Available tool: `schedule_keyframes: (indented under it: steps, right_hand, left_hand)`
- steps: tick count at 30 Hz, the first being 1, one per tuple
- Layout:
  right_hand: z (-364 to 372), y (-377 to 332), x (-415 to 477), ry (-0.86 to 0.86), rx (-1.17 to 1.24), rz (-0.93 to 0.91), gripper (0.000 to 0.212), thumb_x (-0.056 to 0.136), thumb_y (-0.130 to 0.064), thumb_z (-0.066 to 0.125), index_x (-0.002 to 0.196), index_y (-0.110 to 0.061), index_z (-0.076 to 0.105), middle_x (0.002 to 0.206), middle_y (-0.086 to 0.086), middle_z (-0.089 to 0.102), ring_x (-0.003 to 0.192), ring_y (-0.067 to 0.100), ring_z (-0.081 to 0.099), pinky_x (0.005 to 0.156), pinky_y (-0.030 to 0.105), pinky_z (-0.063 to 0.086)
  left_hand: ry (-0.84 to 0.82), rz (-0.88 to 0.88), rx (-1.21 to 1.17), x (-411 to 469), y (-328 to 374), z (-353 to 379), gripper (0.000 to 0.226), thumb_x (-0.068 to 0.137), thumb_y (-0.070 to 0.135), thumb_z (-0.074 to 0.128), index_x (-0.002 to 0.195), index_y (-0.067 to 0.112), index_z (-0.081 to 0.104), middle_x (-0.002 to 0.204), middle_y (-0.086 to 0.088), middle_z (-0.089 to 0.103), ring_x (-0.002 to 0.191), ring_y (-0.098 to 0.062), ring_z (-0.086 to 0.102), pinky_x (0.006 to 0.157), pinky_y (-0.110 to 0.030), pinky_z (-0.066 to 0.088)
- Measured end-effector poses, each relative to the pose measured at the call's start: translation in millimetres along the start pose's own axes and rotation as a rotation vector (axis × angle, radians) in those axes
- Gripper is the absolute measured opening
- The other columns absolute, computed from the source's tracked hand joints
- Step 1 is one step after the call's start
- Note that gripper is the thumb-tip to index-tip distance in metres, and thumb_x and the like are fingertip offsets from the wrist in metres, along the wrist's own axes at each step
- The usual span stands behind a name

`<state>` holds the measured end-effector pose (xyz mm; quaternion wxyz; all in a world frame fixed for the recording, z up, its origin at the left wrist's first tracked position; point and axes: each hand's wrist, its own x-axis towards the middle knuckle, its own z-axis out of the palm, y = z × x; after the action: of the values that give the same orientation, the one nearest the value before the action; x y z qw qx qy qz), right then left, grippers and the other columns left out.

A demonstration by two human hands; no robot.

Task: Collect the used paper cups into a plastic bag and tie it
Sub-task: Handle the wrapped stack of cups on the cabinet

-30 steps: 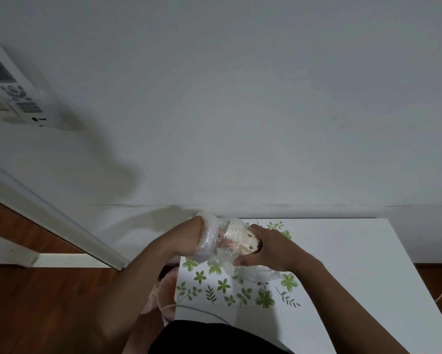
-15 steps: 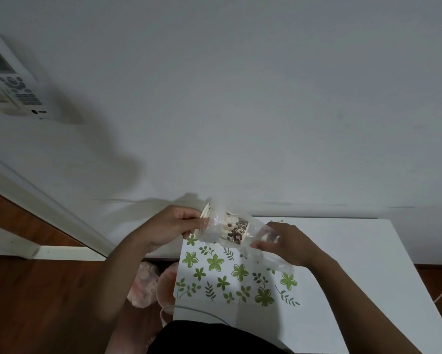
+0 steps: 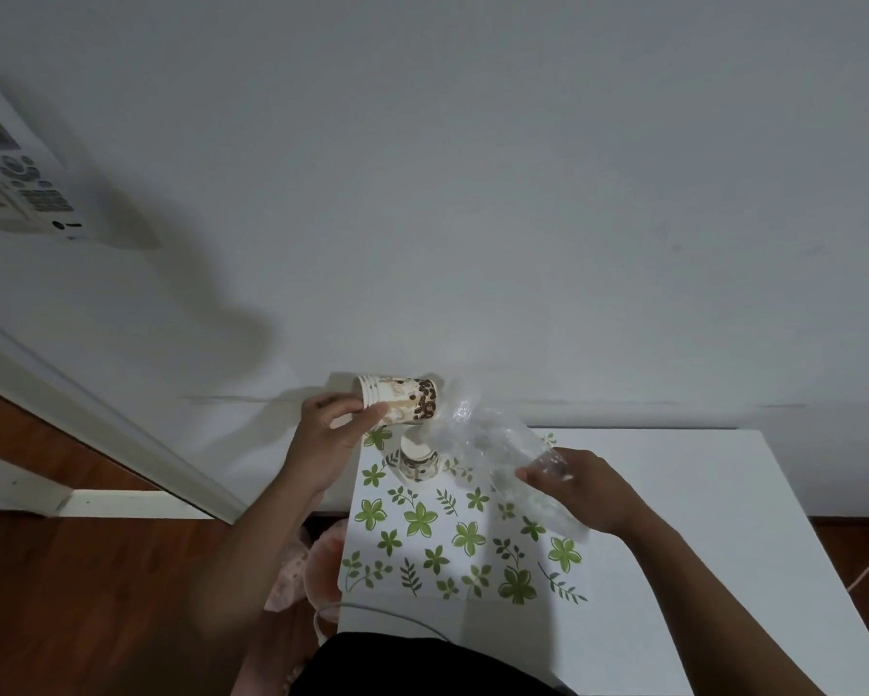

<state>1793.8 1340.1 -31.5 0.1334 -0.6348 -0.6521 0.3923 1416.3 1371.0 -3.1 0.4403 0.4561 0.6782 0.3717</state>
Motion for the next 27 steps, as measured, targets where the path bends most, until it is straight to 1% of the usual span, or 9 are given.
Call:
schedule_keyframes:
  steps: [2, 4, 6, 9, 14, 17, 21, 24, 27]
  right_hand:
    - [2, 1, -1, -0.009, -0.001, 0.005, 0.06, 0.093, -0.077, 0.065, 0.087, -0.018, 0.074, 0.089, 0.002, 0.079, 0.079, 0.019, 0.073, 0.077, 0.034, 0.057]
    - [2, 1, -1, -0.012, 0.009, 0.007, 0.058, 0.094, -0.074, 0.067, 0.083, -0.017, 0.072, 0.085, 0.003, 0.077, 0.069, 0.011, 0.066, 0.073, 0.031, 0.053]
    - [2, 1, -1, -0.004, 0.019, 0.009, 0.056, 0.093, -0.074, 0.067, 0.08, -0.019, 0.07, 0.083, 0.002, 0.076, 0.065, 0.005, 0.061, 0.072, 0.028, 0.051]
    - [0, 1, -3, 0.015, 0.022, 0.009, 0.052, 0.094, -0.074, 0.067, 0.079, -0.025, 0.071, 0.082, -0.003, 0.077, 0.067, 0.007, 0.065, 0.074, 0.03, 0.054]
    - [-3, 5, -4, 0.028, 0.029, 0.007, 0.049, 0.095, -0.074, 0.065, 0.085, -0.028, 0.075, 0.086, -0.004, 0.08, 0.084, 0.019, 0.076, 0.086, 0.042, 0.061]
    - [-4, 3, -6, 0.036, 0.053, 0.017, 0.045, 0.097, -0.07, 0.066, 0.086, -0.028, 0.076, 0.087, -0.006, 0.079, 0.086, 0.015, 0.076, 0.088, 0.038, 0.06]
    - [-3, -1, -7, 0.036, 0.054, 0.011, 0.045, 0.098, -0.068, 0.065, 0.086, -0.027, 0.076, 0.085, -0.009, 0.079, 0.085, 0.01, 0.075, 0.087, 0.032, 0.058]
    - [-3, 0, -6, 0.038, 0.052, 0.018, 0.047, 0.099, -0.068, 0.064, 0.081, -0.025, 0.072, 0.083, -0.009, 0.078, 0.08, 0.008, 0.074, 0.083, 0.029, 0.057]
    - [-4, 0, -6, 0.042, 0.039, 0.032, 0.049, 0.101, -0.065, 0.063, 0.076, -0.023, 0.069, 0.077, -0.012, 0.076, 0.069, 0.001, 0.068, 0.076, 0.026, 0.053]
  left_hand:
    - [-0.057, -0.053, -0.126, -1, -2, 4, 0.047, 0.078, 0.067, 0.089, 0.103, 0.028, 0.088, 0.137, 0.001, 0.074, 0.124, -0.017, 0.073, 0.115, -0.046, 0.055]
    - [-0.084, -0.127, -0.266, -2, -2, 7, 0.054, 0.072, 0.063, 0.092, 0.105, 0.021, 0.086, 0.121, -0.006, 0.084, 0.12, -0.027, 0.078, 0.113, -0.049, 0.058]
    - [-0.043, -0.222, -0.406, 2, -4, 11, 0.059, 0.076, 0.051, 0.096, 0.113, 0.01, 0.077, 0.123, -0.016, 0.081, 0.121, -0.031, 0.077, 0.107, -0.044, 0.061]
    - [-0.058, -0.374, -0.637, 2, -1, 15, 0.059, 0.092, 0.032, 0.088, 0.135, 0.0, 0.063, 0.129, -0.025, 0.077, 0.12, -0.034, 0.077, 0.101, -0.043, 0.064]
    - [-0.263, -0.626, -0.952, -7, 2, 17, 0.054, 0.099, 0.037, 0.075, 0.141, 0.004, 0.068, 0.137, -0.031, 0.068, 0.119, -0.043, 0.077, 0.095, -0.045, 0.067]
    - [-0.361, -0.654, -0.983, -10, 7, 19, 0.062, 0.099, 0.046, 0.069, 0.141, 0.0, 0.069, 0.136, -0.028, 0.067, 0.109, -0.04, 0.079, 0.083, -0.035, 0.068]
    - [-0.409, -0.595, -0.837, -7, 14, 23, 0.064, 0.1, 0.051, 0.069, 0.141, 0.001, 0.067, 0.133, -0.026, 0.074, 0.11, -0.032, 0.077, 0.088, -0.034, 0.061]
    - [-0.413, -0.498, -0.739, -4, 18, 26, 0.059, 0.097, 0.038, 0.08, 0.144, 0.008, 0.062, 0.139, -0.024, 0.072, 0.12, -0.03, 0.077, 0.089, -0.032, 0.06]
    - [-0.396, -0.356, -0.563, 1, 13, 28, 0.083, 0.081, 0.019, 0.092, 0.154, 0.015, 0.051, 0.144, -0.019, 0.07, 0.128, -0.034, 0.074, 0.099, -0.037, 0.063]
